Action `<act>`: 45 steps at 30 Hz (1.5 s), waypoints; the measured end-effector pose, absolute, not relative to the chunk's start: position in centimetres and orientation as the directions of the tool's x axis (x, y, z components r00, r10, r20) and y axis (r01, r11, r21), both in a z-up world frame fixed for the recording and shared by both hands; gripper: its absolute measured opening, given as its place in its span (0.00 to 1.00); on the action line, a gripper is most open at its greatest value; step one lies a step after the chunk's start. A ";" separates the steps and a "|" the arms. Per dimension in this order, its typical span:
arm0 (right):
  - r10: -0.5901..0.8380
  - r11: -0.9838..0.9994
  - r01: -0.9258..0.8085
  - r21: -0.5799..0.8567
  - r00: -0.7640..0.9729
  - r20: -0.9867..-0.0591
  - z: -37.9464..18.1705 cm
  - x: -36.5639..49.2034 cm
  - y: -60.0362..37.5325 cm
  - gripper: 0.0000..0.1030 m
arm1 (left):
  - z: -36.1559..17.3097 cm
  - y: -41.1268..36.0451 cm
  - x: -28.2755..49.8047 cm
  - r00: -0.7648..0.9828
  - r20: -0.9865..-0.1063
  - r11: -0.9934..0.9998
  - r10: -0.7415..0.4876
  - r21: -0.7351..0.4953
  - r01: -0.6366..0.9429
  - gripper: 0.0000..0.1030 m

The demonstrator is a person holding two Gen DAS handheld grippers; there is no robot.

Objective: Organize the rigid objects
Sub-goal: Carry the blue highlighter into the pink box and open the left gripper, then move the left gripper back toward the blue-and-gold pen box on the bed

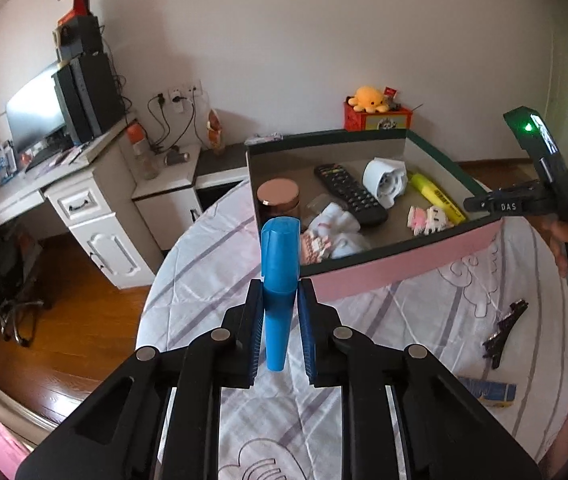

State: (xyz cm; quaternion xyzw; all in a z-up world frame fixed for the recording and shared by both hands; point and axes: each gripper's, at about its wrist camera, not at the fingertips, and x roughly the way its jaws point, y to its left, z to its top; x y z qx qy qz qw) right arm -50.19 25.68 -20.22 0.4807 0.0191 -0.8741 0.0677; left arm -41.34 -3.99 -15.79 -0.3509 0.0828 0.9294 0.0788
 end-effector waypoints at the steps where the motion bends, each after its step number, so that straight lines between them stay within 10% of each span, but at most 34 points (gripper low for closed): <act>1: -0.101 -0.990 0.137 0.032 -0.529 -0.842 -20.2 -50.2 25.7 0.15 | -15.6 -3.7 -41.6 -0.742 -0.665 -0.973 0.091 0.100 -0.209 0.16; 26: -0.119 -0.987 0.153 0.043 -0.526 -0.842 -20.2 -50.3 25.7 0.15 | -17.2 7.6 -54.6 -0.653 -0.750 -0.934 0.103 0.152 -0.322 0.17; 28: -0.117 -0.987 0.152 0.042 -0.526 -0.843 -20.2 -50.3 25.7 0.15 | -17.4 7.4 -54.7 -0.642 -0.761 -0.939 0.098 0.142 -0.312 0.27; 30: -0.114 -0.988 0.151 0.039 -0.527 -0.842 -20.1 -50.2 25.6 0.15 | -17.4 7.3 -54.4 -0.653 -0.751 -0.942 0.094 0.145 -0.302 0.70; 32: -0.112 -0.988 0.150 0.038 -0.529 -0.841 -20.0 -50.1 25.5 0.15 | -17.1 7.1 -53.7 -0.679 -0.729 -0.942 0.084 0.164 -0.292 0.87; 45: -0.103 -0.990 0.138 0.031 -0.552 -0.827 -18.4 -48.4 25.4 0.15 | -16.2 4.1 -48.5 -0.704 -0.710 -0.950 0.029 0.200 -0.240 1.00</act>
